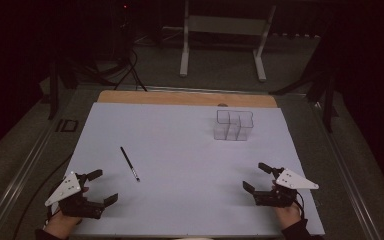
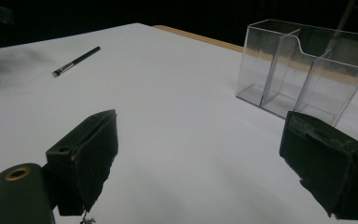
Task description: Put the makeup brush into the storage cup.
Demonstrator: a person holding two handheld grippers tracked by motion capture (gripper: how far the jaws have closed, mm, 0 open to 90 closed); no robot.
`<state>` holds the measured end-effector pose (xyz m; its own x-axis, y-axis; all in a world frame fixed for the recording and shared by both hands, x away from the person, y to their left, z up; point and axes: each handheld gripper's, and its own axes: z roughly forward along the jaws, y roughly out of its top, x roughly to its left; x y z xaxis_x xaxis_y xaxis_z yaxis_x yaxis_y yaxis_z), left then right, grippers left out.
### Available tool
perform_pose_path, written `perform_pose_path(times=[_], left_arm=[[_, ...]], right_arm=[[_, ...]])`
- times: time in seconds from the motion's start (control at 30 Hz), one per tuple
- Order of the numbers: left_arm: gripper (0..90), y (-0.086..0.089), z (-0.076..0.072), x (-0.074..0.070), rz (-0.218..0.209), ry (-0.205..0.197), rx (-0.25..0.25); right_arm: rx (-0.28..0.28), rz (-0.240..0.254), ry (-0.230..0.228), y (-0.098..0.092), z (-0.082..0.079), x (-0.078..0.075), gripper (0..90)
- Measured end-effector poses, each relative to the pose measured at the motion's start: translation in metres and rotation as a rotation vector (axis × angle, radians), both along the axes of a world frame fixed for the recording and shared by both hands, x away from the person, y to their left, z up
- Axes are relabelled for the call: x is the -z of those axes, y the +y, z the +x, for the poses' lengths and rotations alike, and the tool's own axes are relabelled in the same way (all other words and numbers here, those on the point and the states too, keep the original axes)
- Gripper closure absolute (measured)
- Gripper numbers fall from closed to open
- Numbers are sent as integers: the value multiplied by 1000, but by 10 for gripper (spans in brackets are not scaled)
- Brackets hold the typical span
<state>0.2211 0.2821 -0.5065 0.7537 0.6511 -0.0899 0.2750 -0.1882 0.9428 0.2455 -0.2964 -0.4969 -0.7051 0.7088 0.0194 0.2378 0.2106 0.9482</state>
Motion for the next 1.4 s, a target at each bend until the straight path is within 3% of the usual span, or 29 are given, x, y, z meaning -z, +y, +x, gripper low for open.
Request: perform_pose_path(times=[0.33,0.6,0.7,0.8,0.93,0.97,1.1,1.17,1.23,1.3,1.33,1.4], left_arm=[[11,-5,-1,-2,29,-2,7],[11,-11,0,-6,56,35,35],[11,-12,2,-8,34,89,31],[11,-17,1,-16,74,48,-11],[11,-20,3,-21,67,38,-30],[11,-20,6,-22,72,50,-35],[11,-18,10,-29,114,39,-3],[11,-16,13,-34,101,25,20],[37,-14,17,-38,159,-34,67],[43,-13,24,-41,234,-17,92],[43,-13,24,-41,234,-17,92],[43,-12,35,-45,294,38,107]], right_arm=[[7,7,-8,-1,-1,-1,116],[5,19,-17,-1,-2,-3,117],[10,13,-21,-1,-2,-3,117],[18,12,-12,-1,-1,-2,117],[19,13,-19,-1,-2,-3,117],[17,13,-20,-1,-2,-3,117],[13,9,-16,0,-2,-3,117],[15,13,-10,0,-2,-2,117],[14,16,-7,0,-1,-2,118],[13,18,-4,0,-1,-2,117],[13,18,-4,0,-1,-2,117],[12,14,-4,1,-2,-3,117]])
